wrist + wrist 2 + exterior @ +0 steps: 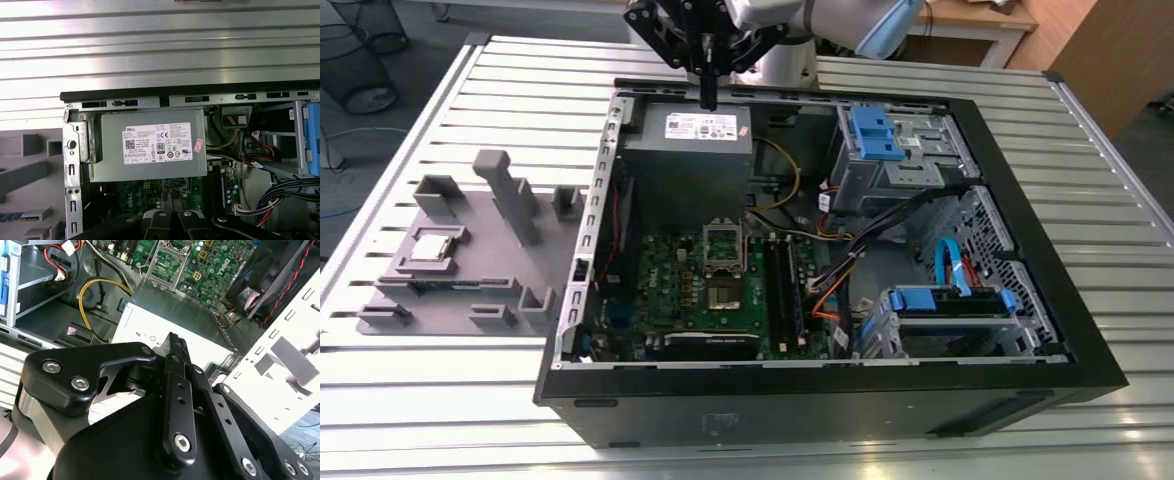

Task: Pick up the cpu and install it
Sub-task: 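Reach for the cpu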

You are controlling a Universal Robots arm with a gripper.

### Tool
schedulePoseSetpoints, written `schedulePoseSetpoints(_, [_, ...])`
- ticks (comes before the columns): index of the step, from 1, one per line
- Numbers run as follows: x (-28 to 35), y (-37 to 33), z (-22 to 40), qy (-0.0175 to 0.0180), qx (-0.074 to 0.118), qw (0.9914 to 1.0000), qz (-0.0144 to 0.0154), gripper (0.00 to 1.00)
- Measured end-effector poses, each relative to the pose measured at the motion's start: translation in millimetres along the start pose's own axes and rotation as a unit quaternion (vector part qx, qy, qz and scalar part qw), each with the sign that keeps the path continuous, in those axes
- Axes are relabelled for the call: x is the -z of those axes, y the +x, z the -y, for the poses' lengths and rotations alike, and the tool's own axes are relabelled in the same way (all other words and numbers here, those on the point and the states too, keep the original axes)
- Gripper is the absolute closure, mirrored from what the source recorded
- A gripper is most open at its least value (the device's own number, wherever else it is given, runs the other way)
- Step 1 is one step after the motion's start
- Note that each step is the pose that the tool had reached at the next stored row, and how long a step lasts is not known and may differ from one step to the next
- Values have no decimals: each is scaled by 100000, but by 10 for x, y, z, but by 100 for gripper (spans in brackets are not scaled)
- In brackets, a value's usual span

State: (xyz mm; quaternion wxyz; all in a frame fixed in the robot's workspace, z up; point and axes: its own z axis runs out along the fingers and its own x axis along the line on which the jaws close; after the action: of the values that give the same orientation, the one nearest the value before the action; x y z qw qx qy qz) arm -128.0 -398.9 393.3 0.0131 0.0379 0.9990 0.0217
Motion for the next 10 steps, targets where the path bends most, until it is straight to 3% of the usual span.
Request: schedulePoseSetpoints(10, [1,37,3,3,2,100000,-2,90])
